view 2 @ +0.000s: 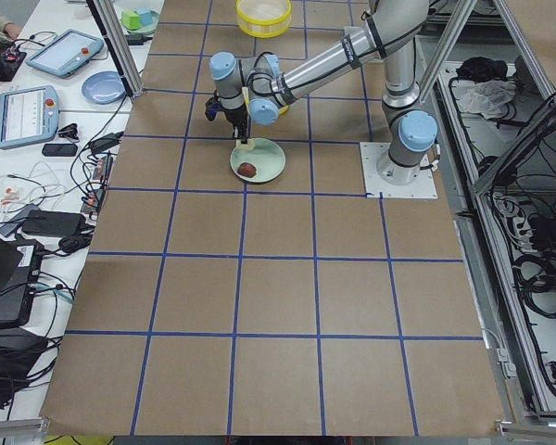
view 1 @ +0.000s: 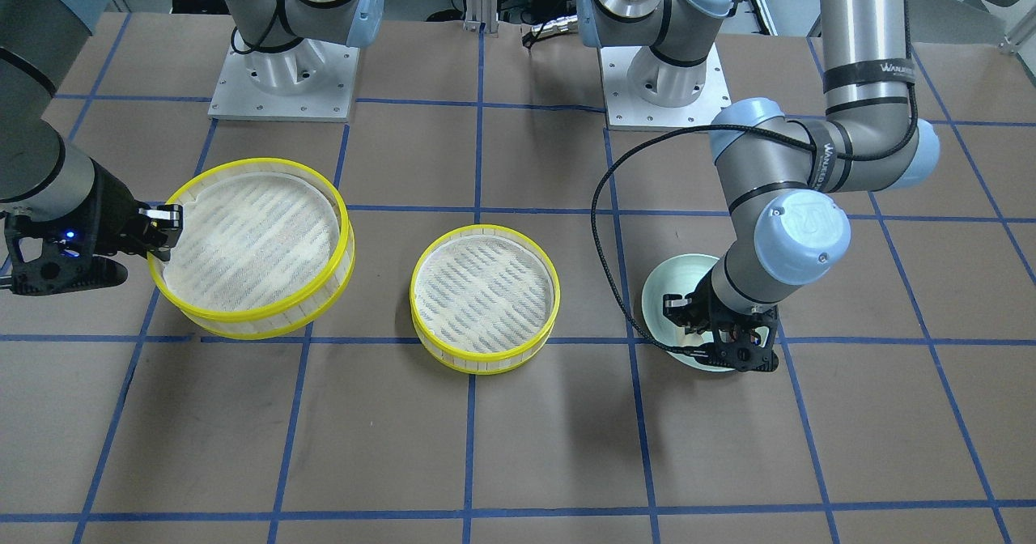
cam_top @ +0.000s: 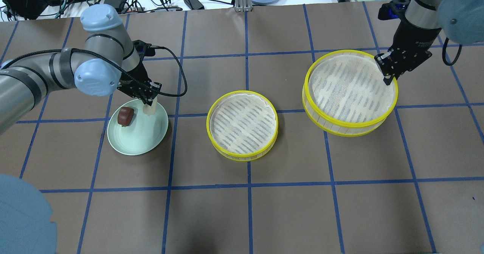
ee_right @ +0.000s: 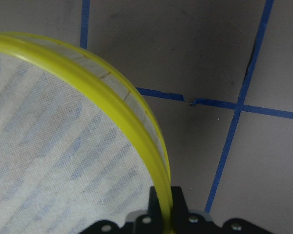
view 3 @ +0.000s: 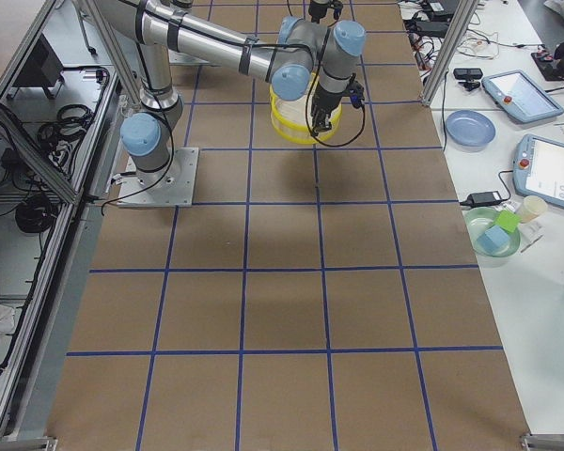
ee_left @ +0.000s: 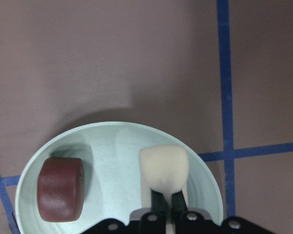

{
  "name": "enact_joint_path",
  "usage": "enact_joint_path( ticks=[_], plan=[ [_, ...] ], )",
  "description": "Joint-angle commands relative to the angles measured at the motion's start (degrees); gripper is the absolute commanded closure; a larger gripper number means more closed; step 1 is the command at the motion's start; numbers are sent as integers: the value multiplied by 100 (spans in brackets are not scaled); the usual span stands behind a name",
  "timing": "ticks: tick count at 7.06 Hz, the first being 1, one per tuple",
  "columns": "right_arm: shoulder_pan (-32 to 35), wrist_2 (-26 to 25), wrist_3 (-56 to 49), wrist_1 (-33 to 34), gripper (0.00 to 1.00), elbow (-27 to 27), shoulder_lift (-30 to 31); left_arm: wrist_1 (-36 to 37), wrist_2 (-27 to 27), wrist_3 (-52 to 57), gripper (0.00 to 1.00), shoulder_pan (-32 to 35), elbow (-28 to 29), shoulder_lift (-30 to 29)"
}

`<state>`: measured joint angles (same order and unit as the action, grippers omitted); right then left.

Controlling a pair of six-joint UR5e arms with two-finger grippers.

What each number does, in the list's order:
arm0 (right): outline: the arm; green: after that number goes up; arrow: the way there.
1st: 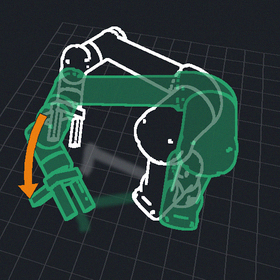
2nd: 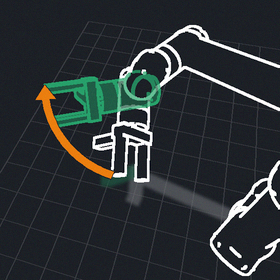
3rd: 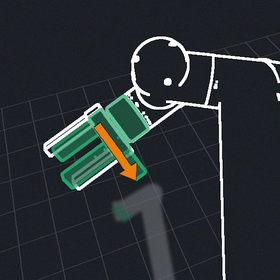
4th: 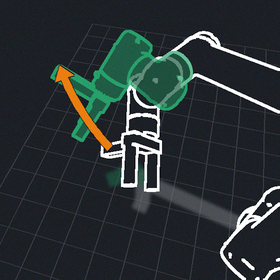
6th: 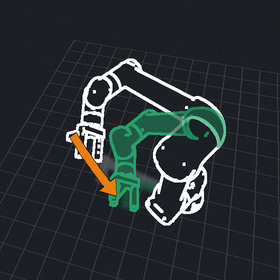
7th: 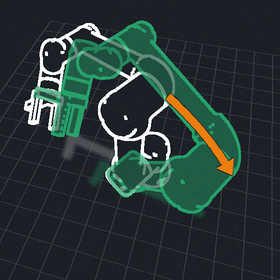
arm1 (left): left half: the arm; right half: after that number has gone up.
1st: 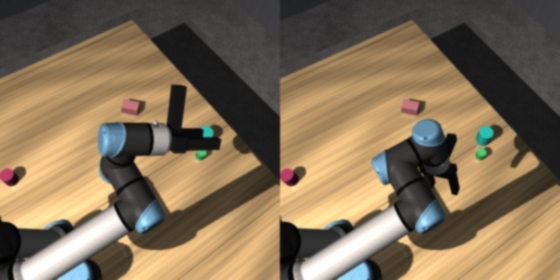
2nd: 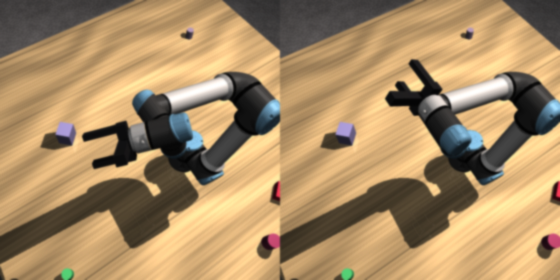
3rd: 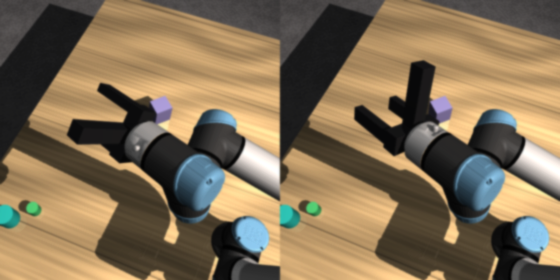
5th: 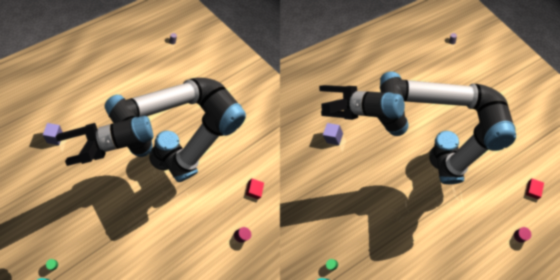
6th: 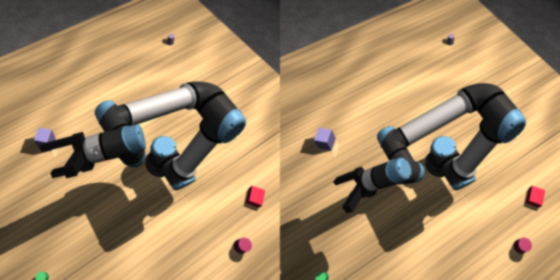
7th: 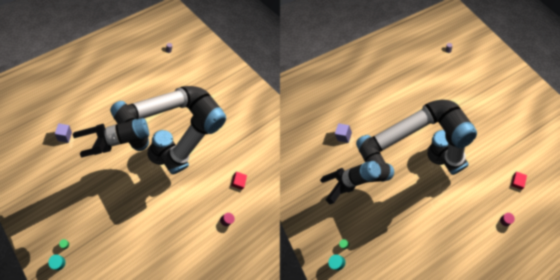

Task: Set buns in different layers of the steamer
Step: 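Carry white bun with left gripper into bottom steamer tier and release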

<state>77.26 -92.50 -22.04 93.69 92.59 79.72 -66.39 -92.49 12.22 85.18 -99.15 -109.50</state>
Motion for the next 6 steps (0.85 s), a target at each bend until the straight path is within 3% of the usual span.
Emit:
enact_joint_path(
  ticks=[1, 4, 5, 6],
  plan=[
    [0, 4, 7, 0, 94, 5, -1, -392, 378, -705, 100, 539, 299, 463],
    [0, 12, 16, 0, 94, 14, -1, -78, 547, -2385, 100, 1938, 300, 342],
    [0, 12, 16, 0, 94, 14, -1, -7, 1244, -2843, 100, 2045, 282, 202],
    [0, 12, 16, 0, 94, 14, -1, 107, 1408, -3004, 100, 2142, 256, 53]
  ],
)
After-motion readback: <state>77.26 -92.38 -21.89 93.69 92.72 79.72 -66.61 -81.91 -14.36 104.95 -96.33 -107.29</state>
